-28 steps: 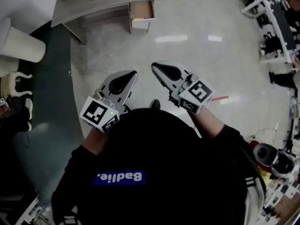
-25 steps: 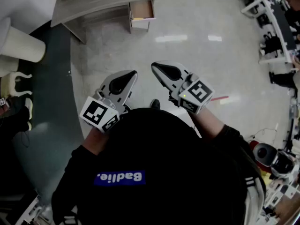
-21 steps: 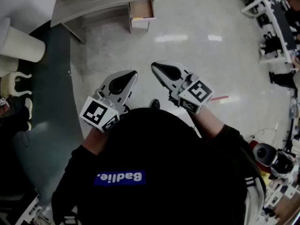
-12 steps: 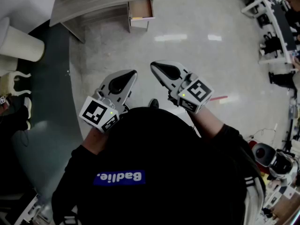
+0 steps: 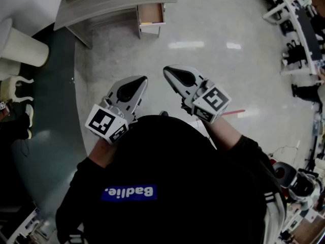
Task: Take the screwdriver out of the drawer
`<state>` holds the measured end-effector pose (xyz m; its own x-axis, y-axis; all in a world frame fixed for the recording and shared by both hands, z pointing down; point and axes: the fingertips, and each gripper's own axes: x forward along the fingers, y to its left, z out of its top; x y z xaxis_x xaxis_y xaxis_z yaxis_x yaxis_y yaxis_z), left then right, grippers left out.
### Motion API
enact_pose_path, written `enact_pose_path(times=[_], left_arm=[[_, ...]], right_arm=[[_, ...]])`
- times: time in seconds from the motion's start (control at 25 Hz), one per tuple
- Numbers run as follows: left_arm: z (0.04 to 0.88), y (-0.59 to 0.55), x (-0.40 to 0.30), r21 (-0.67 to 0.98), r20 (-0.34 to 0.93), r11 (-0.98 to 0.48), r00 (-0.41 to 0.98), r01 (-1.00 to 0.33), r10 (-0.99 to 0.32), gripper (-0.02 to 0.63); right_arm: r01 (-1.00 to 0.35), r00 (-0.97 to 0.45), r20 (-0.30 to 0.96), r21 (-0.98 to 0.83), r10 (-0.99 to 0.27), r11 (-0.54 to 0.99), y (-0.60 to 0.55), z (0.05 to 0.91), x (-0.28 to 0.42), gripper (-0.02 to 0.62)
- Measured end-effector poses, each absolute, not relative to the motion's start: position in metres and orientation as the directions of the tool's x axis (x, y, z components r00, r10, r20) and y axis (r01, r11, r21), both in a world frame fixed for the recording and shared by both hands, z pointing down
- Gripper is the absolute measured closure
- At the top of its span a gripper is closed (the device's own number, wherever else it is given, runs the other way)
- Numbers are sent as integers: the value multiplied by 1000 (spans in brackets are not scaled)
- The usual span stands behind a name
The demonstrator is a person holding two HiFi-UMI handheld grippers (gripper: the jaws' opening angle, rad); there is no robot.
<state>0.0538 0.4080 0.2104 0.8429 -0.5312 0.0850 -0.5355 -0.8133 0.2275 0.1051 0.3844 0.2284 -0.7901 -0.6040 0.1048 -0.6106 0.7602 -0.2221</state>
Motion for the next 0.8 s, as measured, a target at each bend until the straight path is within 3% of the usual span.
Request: enact_pose_path(times=[0.4, 0.8], left_arm=[[219, 405, 98, 220, 91, -797, 826, -562, -557, 609], [224, 351, 95, 270, 55, -791, 829, -549, -556, 609]], right_arm=[[-583, -811, 99, -229, -577, 780, 375, 238, 146, 565], [-597, -802, 138, -221, -581, 771, 329, 250, 148, 565]])
